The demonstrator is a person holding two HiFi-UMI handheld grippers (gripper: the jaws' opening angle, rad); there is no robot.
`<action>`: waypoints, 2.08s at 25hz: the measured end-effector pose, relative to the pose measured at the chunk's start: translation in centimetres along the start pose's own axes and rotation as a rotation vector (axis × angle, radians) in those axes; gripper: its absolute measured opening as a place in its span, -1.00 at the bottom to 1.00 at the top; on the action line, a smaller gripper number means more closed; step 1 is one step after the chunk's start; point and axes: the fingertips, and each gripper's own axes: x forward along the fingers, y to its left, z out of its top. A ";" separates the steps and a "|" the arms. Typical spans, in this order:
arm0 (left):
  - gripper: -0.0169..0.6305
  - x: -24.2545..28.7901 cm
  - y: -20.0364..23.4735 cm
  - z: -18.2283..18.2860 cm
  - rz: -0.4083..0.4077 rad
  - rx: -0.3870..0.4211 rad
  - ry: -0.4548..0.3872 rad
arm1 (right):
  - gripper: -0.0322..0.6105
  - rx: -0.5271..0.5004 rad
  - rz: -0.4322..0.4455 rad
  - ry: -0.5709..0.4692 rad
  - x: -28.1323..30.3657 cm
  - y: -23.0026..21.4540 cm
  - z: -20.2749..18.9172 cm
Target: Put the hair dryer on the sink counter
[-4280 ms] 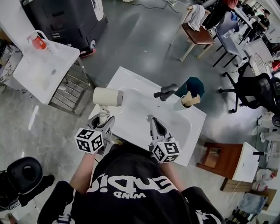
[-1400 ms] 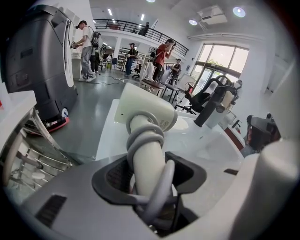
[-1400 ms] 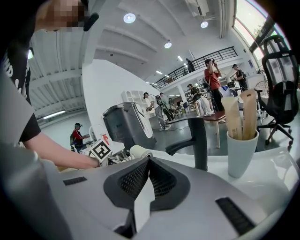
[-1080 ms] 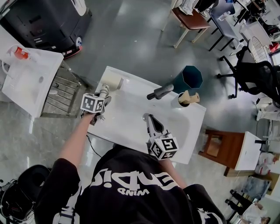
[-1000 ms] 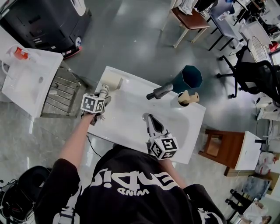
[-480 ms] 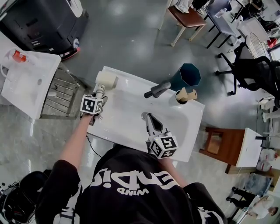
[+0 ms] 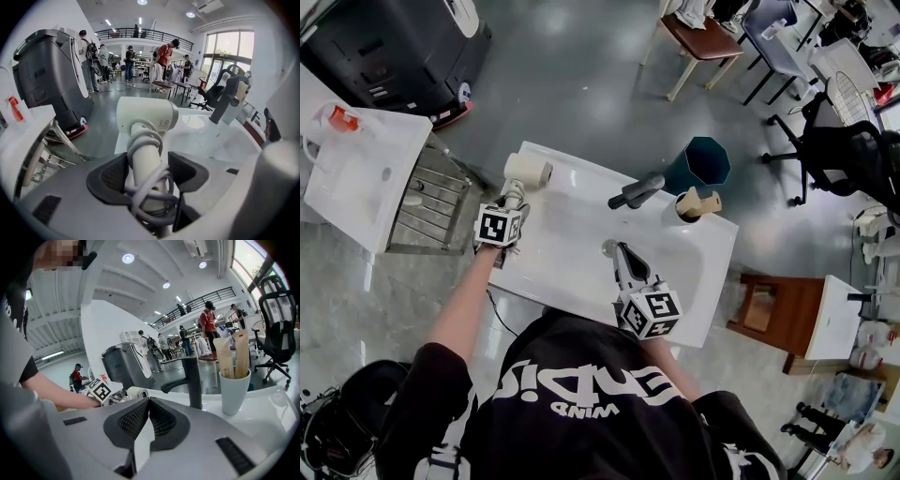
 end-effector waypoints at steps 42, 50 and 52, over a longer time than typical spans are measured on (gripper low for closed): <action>-0.86 -20.4 -10.8 1.7 -0.081 -0.149 -0.558 | -0.83 -0.095 0.076 -0.059 -2.1 2.9 2.4; -0.92 -20.3 -10.4 1.4 -0.030 -0.114 -0.605 | -0.83 -0.093 0.056 -0.063 -1.8 2.4 1.7; -0.92 -20.3 -10.5 1.6 -0.025 -0.101 -0.611 | -0.83 -0.088 0.052 -0.062 -1.8 2.2 1.6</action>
